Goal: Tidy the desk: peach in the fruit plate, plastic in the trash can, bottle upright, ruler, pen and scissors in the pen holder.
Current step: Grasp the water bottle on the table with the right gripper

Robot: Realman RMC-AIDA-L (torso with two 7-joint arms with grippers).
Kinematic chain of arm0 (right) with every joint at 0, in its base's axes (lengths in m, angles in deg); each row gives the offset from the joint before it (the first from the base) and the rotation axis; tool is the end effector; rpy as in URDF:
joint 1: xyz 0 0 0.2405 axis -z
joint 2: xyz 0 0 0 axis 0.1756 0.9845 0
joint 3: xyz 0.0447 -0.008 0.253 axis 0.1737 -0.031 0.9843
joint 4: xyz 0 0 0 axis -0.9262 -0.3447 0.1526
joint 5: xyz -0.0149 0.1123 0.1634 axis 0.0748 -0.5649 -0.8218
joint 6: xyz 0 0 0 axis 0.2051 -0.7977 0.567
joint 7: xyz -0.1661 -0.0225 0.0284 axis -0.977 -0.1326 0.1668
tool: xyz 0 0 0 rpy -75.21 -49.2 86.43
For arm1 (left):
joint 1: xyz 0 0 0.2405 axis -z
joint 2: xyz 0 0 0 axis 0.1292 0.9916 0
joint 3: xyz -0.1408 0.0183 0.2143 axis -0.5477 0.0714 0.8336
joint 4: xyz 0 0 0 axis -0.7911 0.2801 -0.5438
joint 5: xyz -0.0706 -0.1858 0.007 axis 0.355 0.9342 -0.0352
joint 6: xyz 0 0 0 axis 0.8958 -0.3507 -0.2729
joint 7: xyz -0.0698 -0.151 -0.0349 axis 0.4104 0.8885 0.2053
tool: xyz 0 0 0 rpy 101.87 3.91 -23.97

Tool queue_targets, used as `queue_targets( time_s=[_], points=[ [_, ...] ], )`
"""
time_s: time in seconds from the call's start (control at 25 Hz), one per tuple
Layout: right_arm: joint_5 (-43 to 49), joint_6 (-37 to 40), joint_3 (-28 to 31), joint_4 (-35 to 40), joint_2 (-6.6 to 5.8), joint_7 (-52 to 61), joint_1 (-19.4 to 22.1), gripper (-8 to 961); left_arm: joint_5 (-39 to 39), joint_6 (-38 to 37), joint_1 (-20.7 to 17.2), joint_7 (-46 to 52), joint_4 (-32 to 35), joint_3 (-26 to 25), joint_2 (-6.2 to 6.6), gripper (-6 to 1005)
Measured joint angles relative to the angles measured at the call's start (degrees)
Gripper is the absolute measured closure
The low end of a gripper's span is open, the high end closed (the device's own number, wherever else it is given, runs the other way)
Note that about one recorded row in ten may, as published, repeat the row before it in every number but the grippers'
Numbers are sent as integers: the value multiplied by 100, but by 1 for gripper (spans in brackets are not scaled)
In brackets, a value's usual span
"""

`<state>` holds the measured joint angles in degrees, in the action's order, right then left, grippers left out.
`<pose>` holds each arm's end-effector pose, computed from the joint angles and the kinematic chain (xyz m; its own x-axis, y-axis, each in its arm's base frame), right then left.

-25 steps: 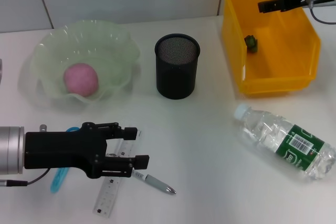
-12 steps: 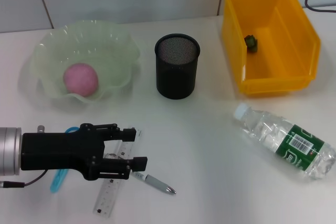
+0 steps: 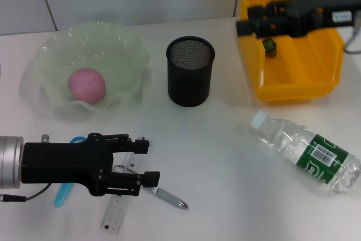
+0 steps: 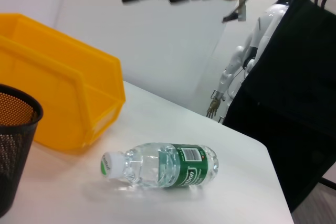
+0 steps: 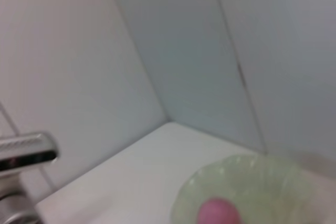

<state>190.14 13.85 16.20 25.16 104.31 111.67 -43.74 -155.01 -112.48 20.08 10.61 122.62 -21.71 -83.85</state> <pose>0.1746 0.3679 0.0702 0.7407 -0.4415 -0.5064 -0.5624 -0.8198 -0.1079 -0.2203 0.2886 -0.0361 0.8057 0.4144 0.4233 0.3899 -0.9089 0.1478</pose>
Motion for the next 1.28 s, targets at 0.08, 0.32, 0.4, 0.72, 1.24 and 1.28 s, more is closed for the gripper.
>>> queue_targets(
  time_s=[0.08, 0.32, 0.4, 0.72, 1.24, 1.28],
  points=[
    [52, 385, 22, 4, -81, -1, 109, 251, 3, -41, 17, 1, 0, 0, 4, 190],
    [229, 626, 71, 360, -118, -4, 383, 250, 3, -62, 25, 1, 0, 0, 4, 190],
    [336, 650, 92, 543, -101, -1, 475, 250, 2, -66, 27, 1, 0, 0, 5, 190],
    [850, 944, 65, 766, -75, 123, 508, 250, -10, -91, 36, 10, 0, 0, 5, 190],
    [2747, 1000, -401, 877, -88, 1070, -304, 251, -16, -113, 41, 18, 0, 16, -22, 190],
    [3046, 1006, -538, 882, -86, 1285, -492, 251, -16, -113, 46, 18, 0, 18, -22, 190]
  ],
)
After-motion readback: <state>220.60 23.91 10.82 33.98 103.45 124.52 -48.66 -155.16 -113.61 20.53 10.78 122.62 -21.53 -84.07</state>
